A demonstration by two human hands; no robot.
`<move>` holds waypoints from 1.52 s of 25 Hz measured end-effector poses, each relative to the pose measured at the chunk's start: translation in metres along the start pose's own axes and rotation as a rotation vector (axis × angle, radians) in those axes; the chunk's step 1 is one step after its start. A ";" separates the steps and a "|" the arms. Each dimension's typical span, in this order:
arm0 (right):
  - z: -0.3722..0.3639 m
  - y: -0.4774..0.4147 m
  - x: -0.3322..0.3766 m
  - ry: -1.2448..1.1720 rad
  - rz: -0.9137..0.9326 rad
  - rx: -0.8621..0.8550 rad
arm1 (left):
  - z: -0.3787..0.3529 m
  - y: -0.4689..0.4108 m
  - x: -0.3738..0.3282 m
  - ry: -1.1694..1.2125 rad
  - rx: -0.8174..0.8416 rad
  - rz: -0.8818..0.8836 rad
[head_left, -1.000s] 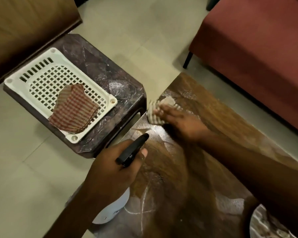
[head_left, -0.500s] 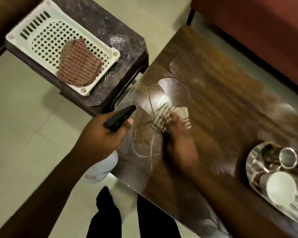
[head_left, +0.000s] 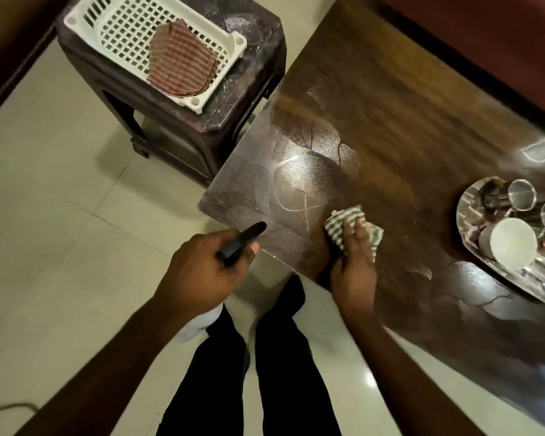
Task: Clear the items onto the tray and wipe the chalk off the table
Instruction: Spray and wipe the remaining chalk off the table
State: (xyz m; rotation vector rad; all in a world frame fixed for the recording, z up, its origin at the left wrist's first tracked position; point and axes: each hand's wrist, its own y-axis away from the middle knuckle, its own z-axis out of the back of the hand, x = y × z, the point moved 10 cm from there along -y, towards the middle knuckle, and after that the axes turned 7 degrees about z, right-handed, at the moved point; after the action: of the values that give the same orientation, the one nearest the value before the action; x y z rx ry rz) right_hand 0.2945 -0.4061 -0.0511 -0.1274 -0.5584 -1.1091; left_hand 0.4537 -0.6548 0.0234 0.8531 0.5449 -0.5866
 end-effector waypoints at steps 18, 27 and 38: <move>-0.069 0.014 0.118 0.106 0.731 0.361 | 0.040 0.012 0.052 0.104 -0.006 0.072; -0.092 -0.035 0.144 0.070 0.316 0.175 | 0.066 0.010 0.060 0.271 -0.103 0.166; -0.017 -0.228 0.126 0.073 0.278 0.098 | 0.070 -0.008 0.025 0.426 -0.166 0.084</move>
State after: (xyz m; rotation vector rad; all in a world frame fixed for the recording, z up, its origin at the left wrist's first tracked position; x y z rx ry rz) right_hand 0.1424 -0.6187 -0.0444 -0.0758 -0.5113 -0.8112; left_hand 0.4802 -0.7220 0.0408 0.8407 0.9269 -0.2754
